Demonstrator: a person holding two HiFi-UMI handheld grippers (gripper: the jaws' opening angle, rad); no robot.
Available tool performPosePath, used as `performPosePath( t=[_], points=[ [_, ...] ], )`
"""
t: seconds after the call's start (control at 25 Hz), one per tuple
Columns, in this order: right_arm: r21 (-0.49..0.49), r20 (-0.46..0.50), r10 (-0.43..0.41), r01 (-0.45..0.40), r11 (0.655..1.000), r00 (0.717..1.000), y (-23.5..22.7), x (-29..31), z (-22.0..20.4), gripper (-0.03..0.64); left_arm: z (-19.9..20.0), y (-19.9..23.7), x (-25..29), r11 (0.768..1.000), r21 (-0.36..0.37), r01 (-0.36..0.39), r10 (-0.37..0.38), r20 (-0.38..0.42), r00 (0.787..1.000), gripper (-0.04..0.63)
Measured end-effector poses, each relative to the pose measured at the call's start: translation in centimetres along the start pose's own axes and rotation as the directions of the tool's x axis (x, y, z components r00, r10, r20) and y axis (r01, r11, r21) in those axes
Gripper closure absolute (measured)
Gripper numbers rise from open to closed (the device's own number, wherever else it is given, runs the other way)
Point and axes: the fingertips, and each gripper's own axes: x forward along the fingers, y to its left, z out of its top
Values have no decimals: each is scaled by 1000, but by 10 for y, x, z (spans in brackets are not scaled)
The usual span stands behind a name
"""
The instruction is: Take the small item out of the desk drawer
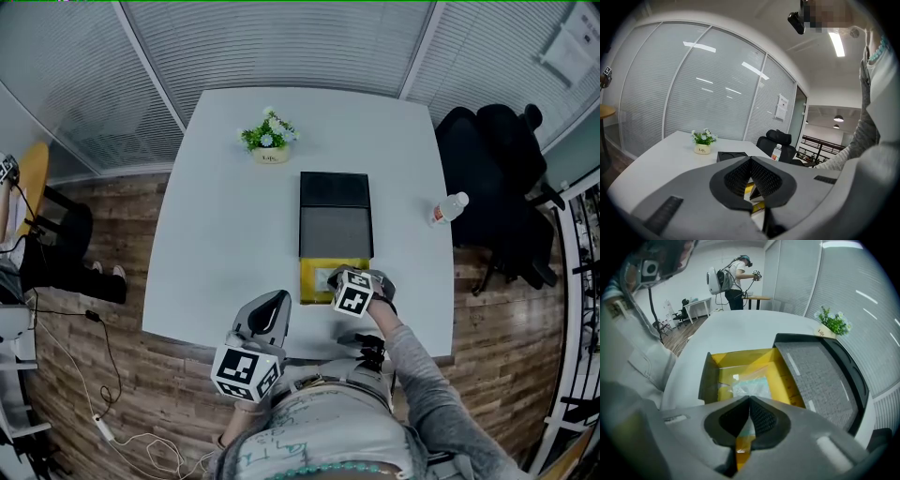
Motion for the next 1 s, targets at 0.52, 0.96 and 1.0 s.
performPosePath(
  t=[0.52, 0.96, 1.0],
  points=[
    [7, 63, -11, 10, 1000, 998, -1, -50, 14, 612, -2, -13, 4, 999, 12, 37, -37, -20, 999, 598],
    [-28, 124, -54, 58, 998, 991, -3, -119, 40, 612, -2, -24, 10, 998, 16, 69, -68, -26, 997, 598],
    [-33, 125, -56, 60, 998, 991, -2, -123, 42, 613, -2, -25, 10, 997, 18, 70, -70, -27, 997, 598]
  ],
)
